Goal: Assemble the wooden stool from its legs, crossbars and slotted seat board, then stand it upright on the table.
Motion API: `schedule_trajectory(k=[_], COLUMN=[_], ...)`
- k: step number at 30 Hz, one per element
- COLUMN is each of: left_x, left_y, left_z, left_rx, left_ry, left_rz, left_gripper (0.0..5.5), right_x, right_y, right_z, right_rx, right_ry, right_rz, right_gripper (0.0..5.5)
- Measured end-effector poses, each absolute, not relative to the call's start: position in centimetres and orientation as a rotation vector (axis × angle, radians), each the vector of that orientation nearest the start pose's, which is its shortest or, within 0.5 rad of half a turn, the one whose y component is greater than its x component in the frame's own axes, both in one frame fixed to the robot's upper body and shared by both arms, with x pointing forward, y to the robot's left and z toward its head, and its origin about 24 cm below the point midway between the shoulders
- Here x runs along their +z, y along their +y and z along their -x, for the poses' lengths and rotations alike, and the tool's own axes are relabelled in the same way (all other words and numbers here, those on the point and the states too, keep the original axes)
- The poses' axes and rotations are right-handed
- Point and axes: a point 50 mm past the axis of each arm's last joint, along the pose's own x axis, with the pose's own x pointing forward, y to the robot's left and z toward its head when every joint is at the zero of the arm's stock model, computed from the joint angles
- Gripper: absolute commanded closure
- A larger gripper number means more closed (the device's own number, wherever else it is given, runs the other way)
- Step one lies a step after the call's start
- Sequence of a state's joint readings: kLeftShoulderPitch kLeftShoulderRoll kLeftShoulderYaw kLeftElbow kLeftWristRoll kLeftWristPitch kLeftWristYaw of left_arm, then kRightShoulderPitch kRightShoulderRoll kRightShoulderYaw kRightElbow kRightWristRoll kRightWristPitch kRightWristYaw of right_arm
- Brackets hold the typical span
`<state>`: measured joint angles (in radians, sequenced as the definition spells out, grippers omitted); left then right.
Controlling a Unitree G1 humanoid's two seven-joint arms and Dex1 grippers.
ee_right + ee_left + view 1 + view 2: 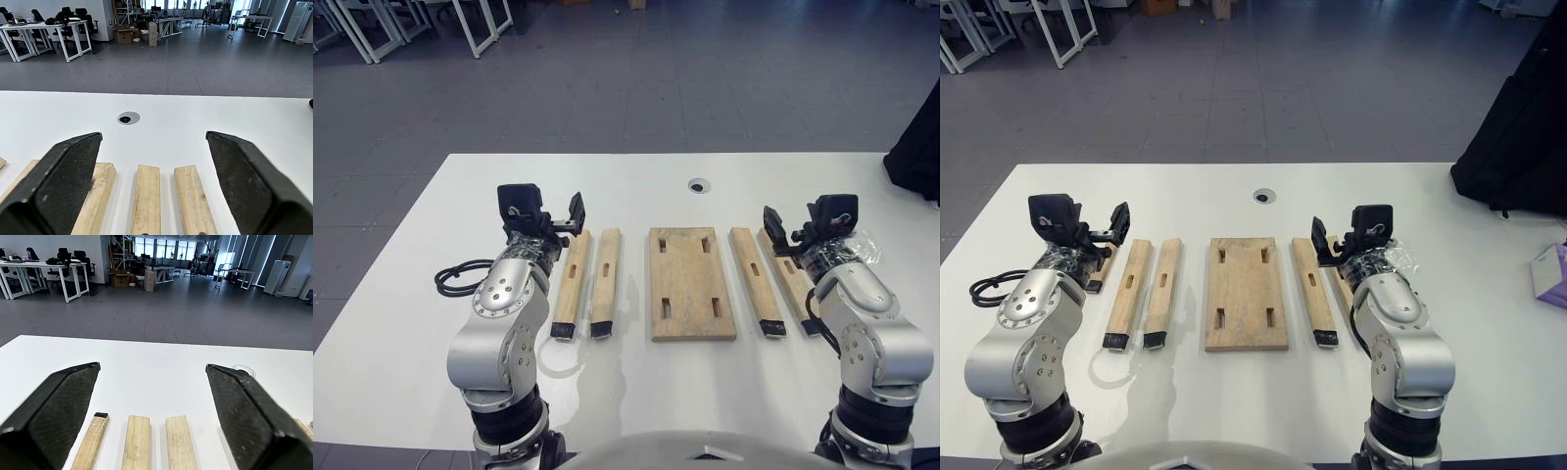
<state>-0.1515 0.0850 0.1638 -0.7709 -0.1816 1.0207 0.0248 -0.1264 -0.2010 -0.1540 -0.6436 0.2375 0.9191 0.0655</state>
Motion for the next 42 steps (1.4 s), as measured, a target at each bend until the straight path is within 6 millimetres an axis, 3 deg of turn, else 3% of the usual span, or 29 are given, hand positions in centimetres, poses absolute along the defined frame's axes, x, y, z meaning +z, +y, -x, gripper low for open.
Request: schedule_trajectory(k=[16,19,22,25,31,37,42], left_x=[14.8,14.8,14.8,15.0,15.1,15.4,15.4], left_y=[16.8,16.9,16.9,16.9,16.9,17.1,17.0], left_z=[-23.3,-23.3,-23.3,-23.4,-23.8,-24.1,-24.2], left_rx=[0.031,0.032,0.032,0.031,0.028,0.029,0.027], left_ry=[0.105,0.105,0.104,0.098,0.094,0.081,0.077], left_rz=[0.063,0.062,0.061,0.056,0.054,0.046,0.046], left_gripper=[1.48,1.48,1.48,1.48,1.48,1.48,1.52], right_x=[13.6,13.3,12.9,11.2,6.4,3.4,2.4], right_y=[-18.6,-20.4,-24.2,-27.5,-30.0,-31.0,-31.2], right_z=[-24.9,-25.2,-26.0,-26.3,-25.6,-24.9,-25.5], right_rx=[0.111,0.102,0.059,0.077,0.134,0.155,0.173], right_ry=[0.159,0.182,0.211,0.312,0.488,0.560,0.542], right_rz=[0.034,0.036,0.046,0.067,0.069,0.102,0.124], right_gripper=[1.59,1.59,1.59,1.59,1.59,1.59,2.50])
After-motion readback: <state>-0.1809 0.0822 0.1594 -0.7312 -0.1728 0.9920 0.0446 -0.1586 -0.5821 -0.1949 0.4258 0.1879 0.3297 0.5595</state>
